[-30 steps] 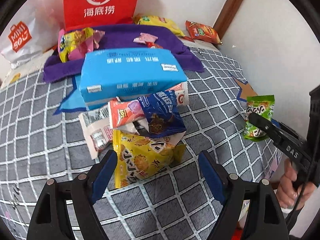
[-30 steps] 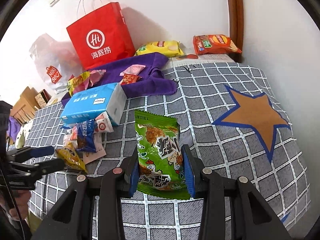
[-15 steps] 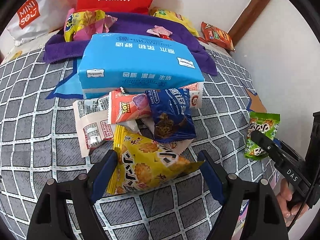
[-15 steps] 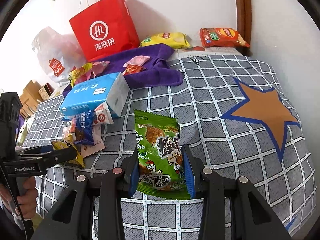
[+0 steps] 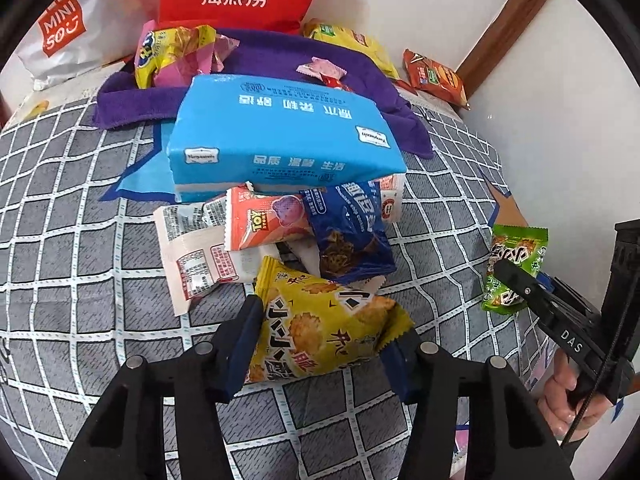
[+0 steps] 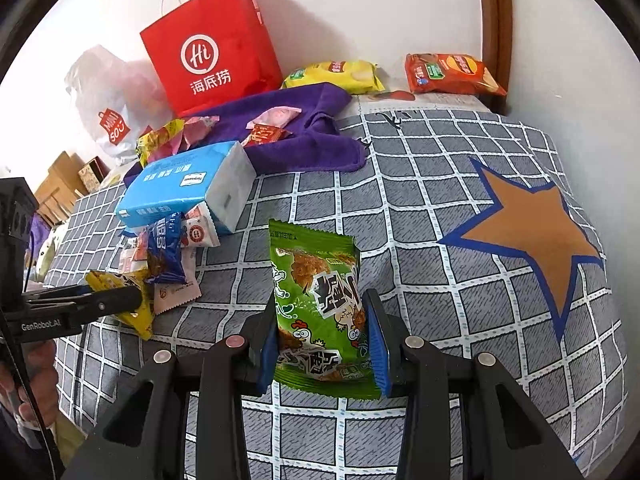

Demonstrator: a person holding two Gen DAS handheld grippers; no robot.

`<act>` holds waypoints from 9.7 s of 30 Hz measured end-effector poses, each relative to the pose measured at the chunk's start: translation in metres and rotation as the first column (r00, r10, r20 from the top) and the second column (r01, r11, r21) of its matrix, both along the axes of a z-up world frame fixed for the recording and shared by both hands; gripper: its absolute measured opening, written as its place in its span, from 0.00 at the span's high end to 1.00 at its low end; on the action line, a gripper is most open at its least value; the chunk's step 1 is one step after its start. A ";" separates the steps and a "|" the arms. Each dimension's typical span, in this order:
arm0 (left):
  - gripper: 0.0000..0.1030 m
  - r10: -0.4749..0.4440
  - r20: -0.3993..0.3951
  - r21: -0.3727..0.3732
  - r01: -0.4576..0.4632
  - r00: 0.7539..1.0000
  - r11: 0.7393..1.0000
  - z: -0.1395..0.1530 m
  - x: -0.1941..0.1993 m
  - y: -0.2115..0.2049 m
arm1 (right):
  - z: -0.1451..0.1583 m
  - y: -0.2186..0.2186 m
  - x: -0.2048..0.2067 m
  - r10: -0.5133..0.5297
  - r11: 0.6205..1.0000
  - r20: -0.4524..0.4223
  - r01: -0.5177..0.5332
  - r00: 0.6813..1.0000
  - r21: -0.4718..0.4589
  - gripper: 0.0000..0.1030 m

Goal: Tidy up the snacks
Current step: 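Carry the green packet and the yellow cracker bag over the purple cloth, then lower the green packet onto the cloth and open the right tool while the left tool holds the cracker bag, then lower the yellow cracker bag onto the cloth and open the left tool, then move both tools back to the snack pile beside the blue tissue box, then grasp the blue cookie packet with the right tool while the left tool reaches the white packet, then grasp the white printed packet with the left tool while the right tool holds the blue packet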

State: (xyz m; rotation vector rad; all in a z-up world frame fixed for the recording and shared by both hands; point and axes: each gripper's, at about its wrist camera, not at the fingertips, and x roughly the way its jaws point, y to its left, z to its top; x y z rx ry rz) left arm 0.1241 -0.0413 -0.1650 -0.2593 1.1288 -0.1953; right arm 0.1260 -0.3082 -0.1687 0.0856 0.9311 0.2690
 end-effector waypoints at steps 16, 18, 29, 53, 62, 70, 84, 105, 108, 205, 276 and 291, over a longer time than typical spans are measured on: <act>0.49 0.019 0.008 0.001 -0.019 1.000 1.000 0.023 -0.008 0.008 | 0.024 0.011 0.001 0.043 0.999 0.068 -0.043 0.997 -0.007 0.63; 0.49 0.019 0.004 -0.021 -0.019 1.000 1.000 0.027 -0.006 0.010 | 0.029 0.012 0.001 0.041 0.999 0.078 -0.040 0.996 -0.012 0.63; 0.49 -0.012 0.072 0.017 0.011 0.997 1.000 0.074 0.026 0.024 | 0.076 0.034 0.021 0.015 0.999 0.162 -0.010 0.987 -0.031 0.63; 0.49 -0.027 0.204 0.020 0.024 0.979 1.000 0.137 0.162 0.087 | 0.142 0.111 0.158 -0.034 0.999 0.234 0.042 0.972 -0.029 0.63; 0.49 -0.016 0.229 0.055 0.003 0.973 0.998 0.128 0.210 0.090 | 0.131 0.129 0.212 -0.021 0.999 0.225 0.031 0.974 -0.042 0.63; 0.49 -0.006 0.175 0.078 -0.008 0.985 0.997 0.095 0.230 0.097 | 0.094 0.134 0.238 -0.014 0.993 0.169 0.034 0.985 -0.117 0.63; 0.49 0.015 0.190 0.097 -0.034 0.982 0.995 0.099 0.230 0.106 | 0.080 0.137 0.242 0.029 0.989 0.129 -0.010 0.991 -0.150 0.63; 0.49 0.053 0.137 0.053 -0.061 0.989 0.997 0.092 0.234 0.125 | 0.024 0.173 0.255 0.138 0.969 -0.063 -0.148 0.988 -0.198 0.63; 0.49 0.049 0.137 0.053 -0.057 0.989 0.997 0.092 0.234 0.125 | 0.016 0.177 0.257 0.144 0.965 -0.089 -0.159 0.986 -0.207 0.63; 0.22 -0.117 0.356 0.078 0.096 0.927 0.992 0.167 0.171 0.068 | 0.138 0.123 0.089 -0.077 0.940 0.306 0.171 0.949 -0.294 0.14; 0.23 -0.024 -0.049 0.178 0.032 0.999 0.983 -0.012 0.051 0.044 | -0.020 0.072 -0.003 -0.010 0.993 0.072 0.018 0.997 -0.121 0.58; 0.46 -0.037 0.027 0.296 0.027 0.999 0.955 -0.006 0.025 0.040 | -0.030 0.066 -0.003 0.002 0.997 0.081 0.005 0.997 -0.081 0.58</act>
